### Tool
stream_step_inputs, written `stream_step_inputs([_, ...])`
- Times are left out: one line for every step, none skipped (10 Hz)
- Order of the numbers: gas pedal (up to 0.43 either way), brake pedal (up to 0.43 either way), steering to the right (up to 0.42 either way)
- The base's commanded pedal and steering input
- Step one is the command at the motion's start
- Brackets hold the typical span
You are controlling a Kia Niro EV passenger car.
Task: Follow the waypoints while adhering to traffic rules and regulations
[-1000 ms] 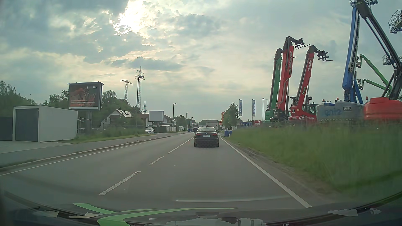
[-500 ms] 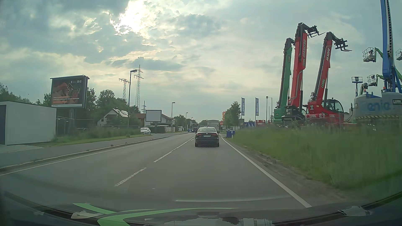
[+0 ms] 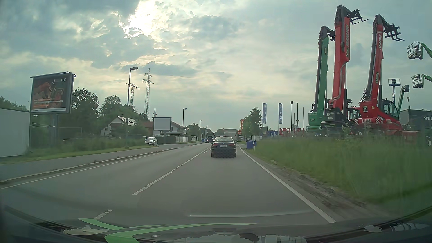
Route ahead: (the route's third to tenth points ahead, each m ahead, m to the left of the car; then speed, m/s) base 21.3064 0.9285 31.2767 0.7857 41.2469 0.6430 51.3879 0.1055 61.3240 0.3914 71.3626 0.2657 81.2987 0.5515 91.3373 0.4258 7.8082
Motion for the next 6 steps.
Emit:
stream_step_inputs([0.15, 0.0, -0.001])
stream_step_inputs([0.15, 0.0, 0.0])
stream_step_inputs([0.15, 0.0, 0.0])
stream_step_inputs([0.15, 0.0, 0.0])
stream_step_inputs([0.138, 0.0, 0.002])
stream_step_inputs([0.138, 0.0, 0.002])
